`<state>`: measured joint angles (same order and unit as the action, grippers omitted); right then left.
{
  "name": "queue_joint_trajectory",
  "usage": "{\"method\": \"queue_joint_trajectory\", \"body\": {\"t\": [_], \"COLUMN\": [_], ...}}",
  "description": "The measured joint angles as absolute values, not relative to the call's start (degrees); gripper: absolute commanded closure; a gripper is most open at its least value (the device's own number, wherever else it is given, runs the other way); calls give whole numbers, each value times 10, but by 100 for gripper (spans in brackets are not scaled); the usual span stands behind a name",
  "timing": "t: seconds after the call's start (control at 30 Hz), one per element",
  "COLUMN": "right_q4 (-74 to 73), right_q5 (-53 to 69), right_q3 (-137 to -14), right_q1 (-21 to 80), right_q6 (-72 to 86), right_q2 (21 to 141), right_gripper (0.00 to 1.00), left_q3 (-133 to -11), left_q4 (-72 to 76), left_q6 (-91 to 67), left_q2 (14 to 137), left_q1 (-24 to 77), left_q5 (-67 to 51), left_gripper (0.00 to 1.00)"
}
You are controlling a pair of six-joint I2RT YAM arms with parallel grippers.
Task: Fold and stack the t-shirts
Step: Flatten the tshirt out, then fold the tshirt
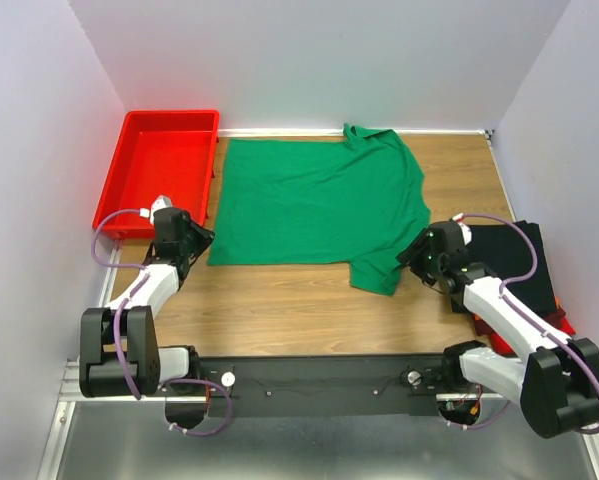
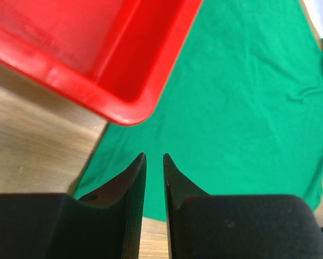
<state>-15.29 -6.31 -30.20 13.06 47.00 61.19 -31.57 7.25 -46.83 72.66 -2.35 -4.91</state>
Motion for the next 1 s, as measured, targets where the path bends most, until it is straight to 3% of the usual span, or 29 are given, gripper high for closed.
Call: {"method": "queue_joint_trajectory", "body": {"t": [0.17,0.53,0.93,1.0], "right_q4": [-161,-198,-232,-233], "right_q5": [-66,-140,-173,-173], "right_q3": [-298,-318,-325,-322], "right_q1": [185,278,312,312], "right_q6": [477,489,496,497], "right_q2": [613,635,635,637], "right_gripper": [34,34,42,49], "left_q3": [-302,-294,-284,-284], "left_q4": [62,4,-12,-16], "left_q6": [-472,-498,-513,-516], "left_q2": [726,720,732,733], "left_q1": [-23,21,39,42], "left_q5": [-18,84,131,136], "left_gripper": [66,66,66,66]}}
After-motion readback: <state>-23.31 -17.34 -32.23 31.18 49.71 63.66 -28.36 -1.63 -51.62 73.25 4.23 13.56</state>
